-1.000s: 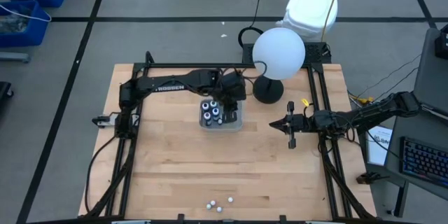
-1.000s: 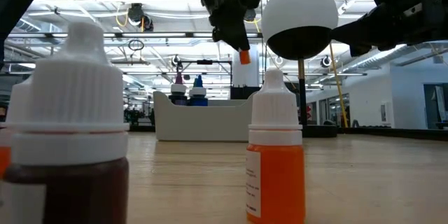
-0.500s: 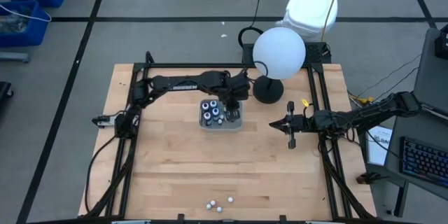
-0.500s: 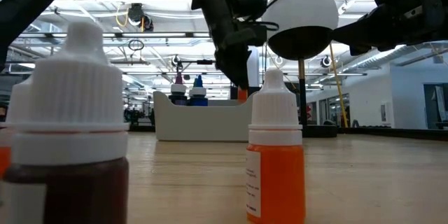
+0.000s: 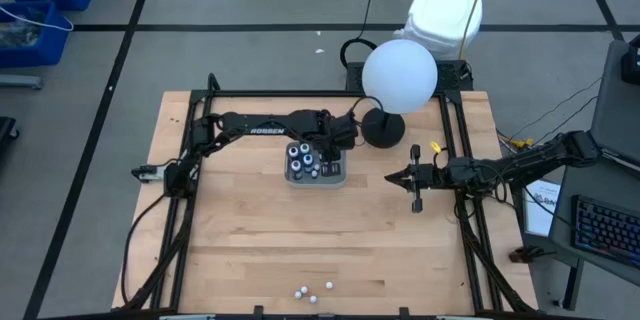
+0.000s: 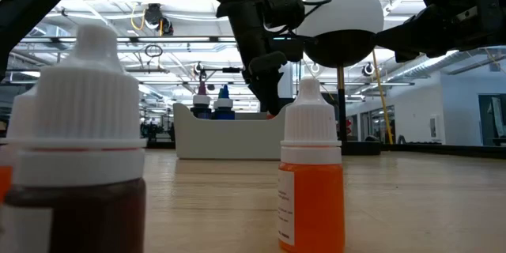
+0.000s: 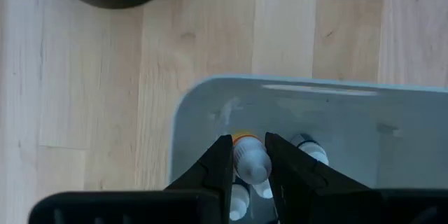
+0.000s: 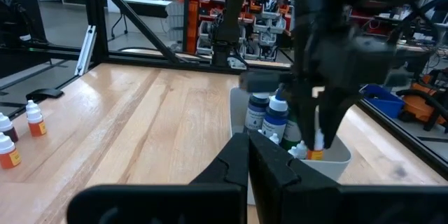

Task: Pick & Place food coloring
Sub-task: Put the small yellow food coloring bottle into the gray bin

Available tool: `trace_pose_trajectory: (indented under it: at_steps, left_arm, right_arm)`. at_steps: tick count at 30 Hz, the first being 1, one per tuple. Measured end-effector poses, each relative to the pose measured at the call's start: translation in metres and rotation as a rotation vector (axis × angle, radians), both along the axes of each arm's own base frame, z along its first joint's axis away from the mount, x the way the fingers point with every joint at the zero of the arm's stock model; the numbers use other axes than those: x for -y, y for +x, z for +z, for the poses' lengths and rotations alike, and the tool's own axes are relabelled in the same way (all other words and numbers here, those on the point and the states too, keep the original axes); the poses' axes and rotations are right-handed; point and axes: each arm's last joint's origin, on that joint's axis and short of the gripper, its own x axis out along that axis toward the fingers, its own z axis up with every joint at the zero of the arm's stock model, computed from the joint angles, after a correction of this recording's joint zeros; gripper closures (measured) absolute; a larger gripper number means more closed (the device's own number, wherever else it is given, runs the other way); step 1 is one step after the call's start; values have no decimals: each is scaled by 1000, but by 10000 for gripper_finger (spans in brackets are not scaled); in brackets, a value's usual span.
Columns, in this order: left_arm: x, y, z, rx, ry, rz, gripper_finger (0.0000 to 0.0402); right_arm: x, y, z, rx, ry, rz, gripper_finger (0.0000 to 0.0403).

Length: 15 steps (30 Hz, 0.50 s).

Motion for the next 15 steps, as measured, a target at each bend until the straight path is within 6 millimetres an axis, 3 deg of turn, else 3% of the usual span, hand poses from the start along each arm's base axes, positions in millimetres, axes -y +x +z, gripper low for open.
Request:
trace_pose_trajectory:
  at_steps: [15]
  left_arm:
    - [4,-1,-25,17,39,7,325]
  right_arm:
    - [0,0,0,0,0,0,403]
